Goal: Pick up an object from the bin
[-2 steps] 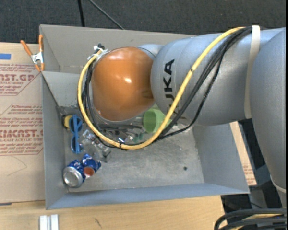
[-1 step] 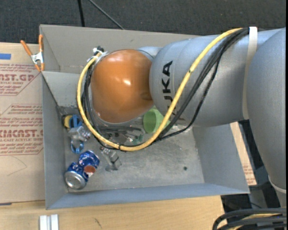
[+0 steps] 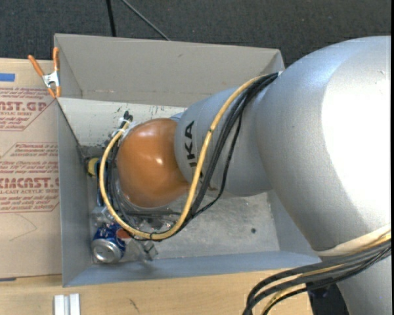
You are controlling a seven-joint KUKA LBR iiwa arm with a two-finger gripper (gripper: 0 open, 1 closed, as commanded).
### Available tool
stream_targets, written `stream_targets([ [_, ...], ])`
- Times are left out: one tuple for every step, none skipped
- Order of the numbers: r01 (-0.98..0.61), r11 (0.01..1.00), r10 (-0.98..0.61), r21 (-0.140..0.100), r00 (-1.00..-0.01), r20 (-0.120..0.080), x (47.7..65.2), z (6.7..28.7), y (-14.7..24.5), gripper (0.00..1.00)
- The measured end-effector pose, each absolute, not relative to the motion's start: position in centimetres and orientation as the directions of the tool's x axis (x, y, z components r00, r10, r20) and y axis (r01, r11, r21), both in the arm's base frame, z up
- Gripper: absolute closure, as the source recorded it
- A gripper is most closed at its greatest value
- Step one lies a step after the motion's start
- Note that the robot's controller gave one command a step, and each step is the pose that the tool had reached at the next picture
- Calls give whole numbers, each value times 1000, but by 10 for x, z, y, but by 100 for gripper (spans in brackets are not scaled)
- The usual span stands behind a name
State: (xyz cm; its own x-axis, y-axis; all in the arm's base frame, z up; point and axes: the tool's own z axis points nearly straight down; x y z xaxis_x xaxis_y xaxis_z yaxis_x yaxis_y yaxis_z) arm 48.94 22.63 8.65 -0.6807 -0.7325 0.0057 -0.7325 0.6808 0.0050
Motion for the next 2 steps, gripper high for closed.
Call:
stream_targets([
  [-731, 682, -731, -1, -682, -7, 494, 92, 227, 100],
  [-749, 662, -749, -5, -662, -11, 494, 278, 224, 100],
])
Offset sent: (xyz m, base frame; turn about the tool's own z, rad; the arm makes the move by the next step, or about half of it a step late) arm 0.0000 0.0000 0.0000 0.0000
